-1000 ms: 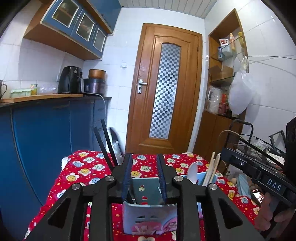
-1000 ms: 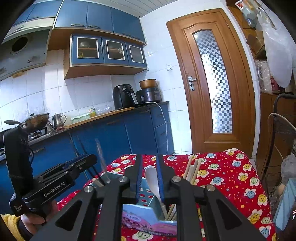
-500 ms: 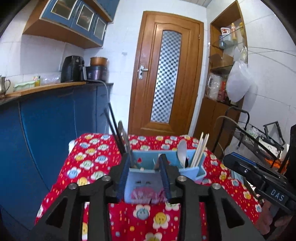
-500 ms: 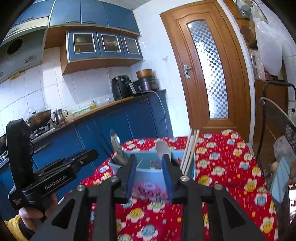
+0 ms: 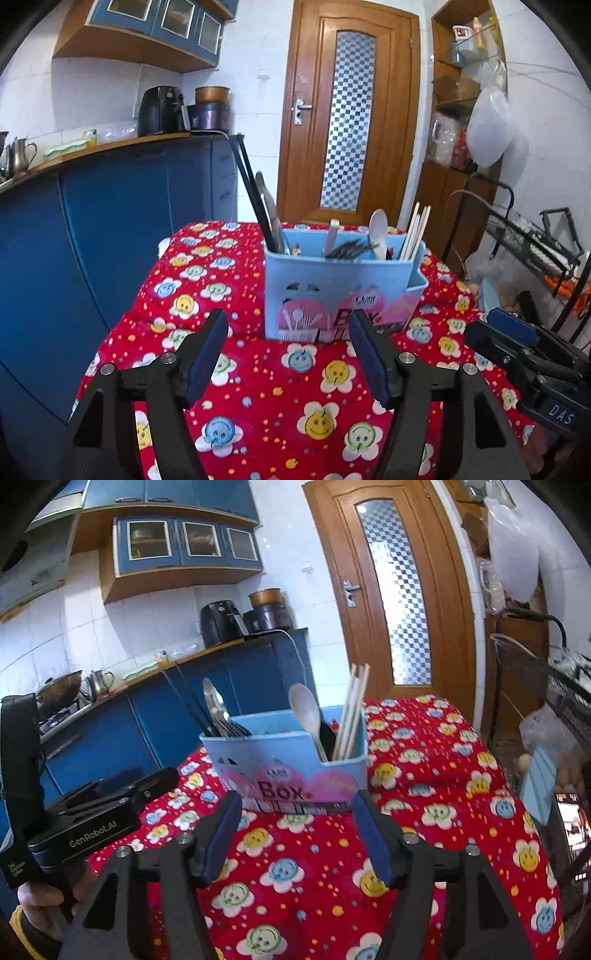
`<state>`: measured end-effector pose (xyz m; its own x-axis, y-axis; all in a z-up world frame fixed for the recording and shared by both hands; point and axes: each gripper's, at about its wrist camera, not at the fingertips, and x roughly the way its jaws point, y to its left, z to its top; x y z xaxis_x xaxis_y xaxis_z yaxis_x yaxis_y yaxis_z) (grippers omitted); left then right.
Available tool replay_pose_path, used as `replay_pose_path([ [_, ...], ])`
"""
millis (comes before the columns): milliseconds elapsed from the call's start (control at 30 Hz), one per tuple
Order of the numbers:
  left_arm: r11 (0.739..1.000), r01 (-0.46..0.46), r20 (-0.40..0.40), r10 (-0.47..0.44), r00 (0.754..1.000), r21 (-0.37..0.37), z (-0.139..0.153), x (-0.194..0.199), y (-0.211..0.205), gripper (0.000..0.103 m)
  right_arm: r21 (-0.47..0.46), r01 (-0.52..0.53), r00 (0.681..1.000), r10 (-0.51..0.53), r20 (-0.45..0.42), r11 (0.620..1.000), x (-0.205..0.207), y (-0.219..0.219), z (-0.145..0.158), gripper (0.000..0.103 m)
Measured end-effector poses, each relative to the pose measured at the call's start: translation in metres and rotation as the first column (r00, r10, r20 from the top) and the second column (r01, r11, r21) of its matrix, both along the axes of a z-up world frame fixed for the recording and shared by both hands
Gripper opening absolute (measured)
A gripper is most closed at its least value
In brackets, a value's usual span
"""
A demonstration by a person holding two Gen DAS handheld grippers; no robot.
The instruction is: Organize utensils
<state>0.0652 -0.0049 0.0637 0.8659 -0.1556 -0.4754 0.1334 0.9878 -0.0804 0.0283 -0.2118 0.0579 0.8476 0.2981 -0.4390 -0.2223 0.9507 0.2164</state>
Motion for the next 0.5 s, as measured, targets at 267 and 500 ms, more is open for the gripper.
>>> replay_pose_path([
  [267,1.000,-0.023,-0.023,0.023,0.999,0.013,-0.013,-0.001,-0.003,0.069,-0.013,0.035,0.998,-0.036,-0.050,0.999,0.002,-0.003,-0.019,0.067],
  [500,0.998,-0.034,-0.025,0.036,0.999,0.043,-0.018,-0.001,-0.007,0.069,-0.022,0.041,0.998,-0.042,-0.056,0.999,0.004,-0.001,-0.023,0.067],
])
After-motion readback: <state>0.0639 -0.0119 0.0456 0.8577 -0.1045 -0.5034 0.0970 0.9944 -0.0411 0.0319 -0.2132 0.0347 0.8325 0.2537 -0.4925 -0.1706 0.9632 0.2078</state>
